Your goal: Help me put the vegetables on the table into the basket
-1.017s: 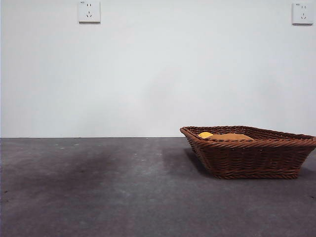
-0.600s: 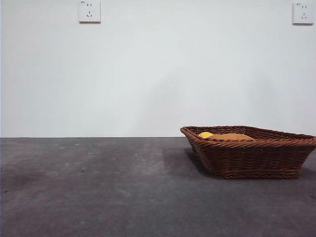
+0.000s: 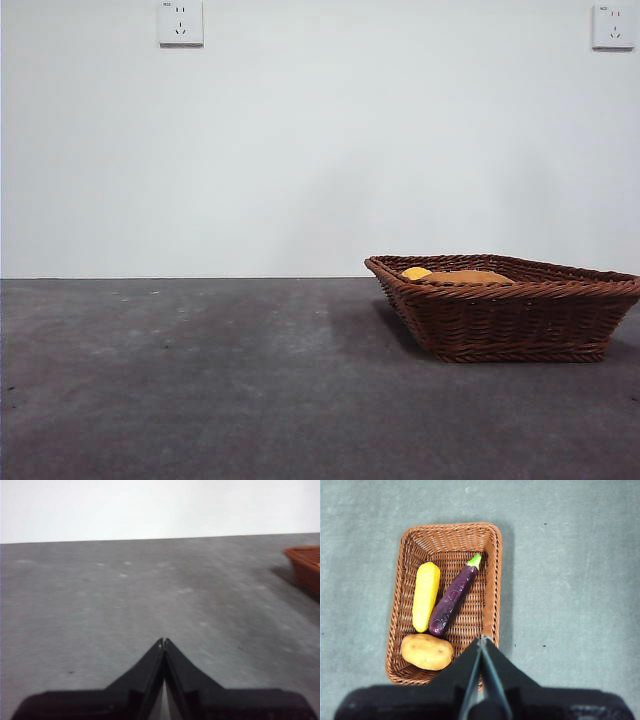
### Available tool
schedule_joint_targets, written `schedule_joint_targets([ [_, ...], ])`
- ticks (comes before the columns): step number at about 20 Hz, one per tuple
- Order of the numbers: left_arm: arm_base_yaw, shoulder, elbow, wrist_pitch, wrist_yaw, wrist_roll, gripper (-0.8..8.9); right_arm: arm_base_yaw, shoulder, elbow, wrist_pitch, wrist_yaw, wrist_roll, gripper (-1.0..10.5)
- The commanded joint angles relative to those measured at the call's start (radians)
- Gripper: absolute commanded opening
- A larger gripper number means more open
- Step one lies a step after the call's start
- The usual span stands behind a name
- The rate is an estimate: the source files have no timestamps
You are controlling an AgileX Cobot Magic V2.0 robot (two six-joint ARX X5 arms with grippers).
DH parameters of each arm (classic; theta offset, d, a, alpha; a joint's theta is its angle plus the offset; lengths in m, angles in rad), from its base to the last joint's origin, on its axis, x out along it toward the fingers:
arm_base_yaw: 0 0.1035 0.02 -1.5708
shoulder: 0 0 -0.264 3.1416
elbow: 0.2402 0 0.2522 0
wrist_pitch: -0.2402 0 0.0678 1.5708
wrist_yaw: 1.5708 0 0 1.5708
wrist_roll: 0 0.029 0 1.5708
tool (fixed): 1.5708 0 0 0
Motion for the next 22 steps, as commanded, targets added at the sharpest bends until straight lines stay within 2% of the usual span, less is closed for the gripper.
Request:
schedule_joint_targets([
  [1, 0.013, -0.020, -0.011, -0.010, -0.062, -0.010, -0.03, 0.000, 0.005, -0.001, -0.022, 0.001, 0.000, 0.0],
  [20, 0.014, 0.036, -0.011, -0.026, -0.066, -0.014, -0.03, 0.000, 0.011, -0.003, -0.014, 0.001, 0.000, 0.0],
  [22, 0.014, 0.046, -0.011, -0.026, -0.066, -0.014, -0.03, -0.037, 0.011, -0.003, 0.009, 0.023, 0.000, 0.0],
])
